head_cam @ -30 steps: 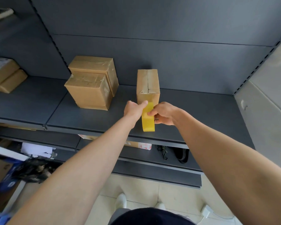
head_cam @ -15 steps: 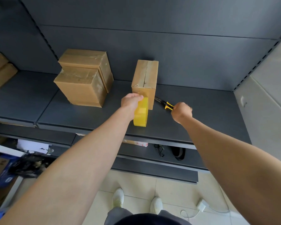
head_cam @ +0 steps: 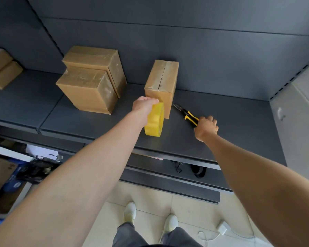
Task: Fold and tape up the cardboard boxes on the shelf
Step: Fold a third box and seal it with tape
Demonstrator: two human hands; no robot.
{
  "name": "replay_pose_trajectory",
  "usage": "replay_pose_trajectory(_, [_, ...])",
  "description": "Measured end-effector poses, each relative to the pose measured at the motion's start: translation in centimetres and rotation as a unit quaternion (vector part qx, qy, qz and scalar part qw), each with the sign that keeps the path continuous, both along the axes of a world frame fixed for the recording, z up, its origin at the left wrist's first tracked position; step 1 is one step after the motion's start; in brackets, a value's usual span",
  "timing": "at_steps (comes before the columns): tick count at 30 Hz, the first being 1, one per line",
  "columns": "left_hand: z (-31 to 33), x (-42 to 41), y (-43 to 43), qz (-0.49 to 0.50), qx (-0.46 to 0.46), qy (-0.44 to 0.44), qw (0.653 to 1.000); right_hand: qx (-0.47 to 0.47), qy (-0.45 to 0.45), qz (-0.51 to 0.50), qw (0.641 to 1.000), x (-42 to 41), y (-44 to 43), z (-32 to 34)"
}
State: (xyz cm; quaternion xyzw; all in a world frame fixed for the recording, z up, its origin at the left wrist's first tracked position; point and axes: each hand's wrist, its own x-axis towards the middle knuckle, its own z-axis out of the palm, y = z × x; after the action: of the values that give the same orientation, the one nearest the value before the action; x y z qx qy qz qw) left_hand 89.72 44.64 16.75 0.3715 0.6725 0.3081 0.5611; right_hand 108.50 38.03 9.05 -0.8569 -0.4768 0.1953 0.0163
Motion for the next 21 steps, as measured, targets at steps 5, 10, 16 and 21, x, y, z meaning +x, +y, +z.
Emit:
replay_pose_trajectory(5, [0.3, 0.1, 0.0, 0.007, 0.005, 0.009, 1.0, 0.095, 0.091, -0.086, 0.988, 0.5, -2.1, 0.8])
replay_pose_trajectory(10, [0.8, 0.3, 0.1, -0.003, -0.003, 0.021, 1.0, 0.208, 0.12, -0.017, 0.971, 0.5, -3.5, 2.9])
replay_pose_trajectory(16, [1.2, 0.3, 0.1, -0.006, -0.018, 0.03, 0.999, 0.188, 0.032, 0.142, 0.971, -2.4, -1.5, 4.6])
replay_pose_trajectory(21, [1.1, 0.0, 0.4, 0.0, -0.04, 0.029, 0.999, 0.135, -0.012, 0.188, 0.973, -4.4, 0.2, 4.1])
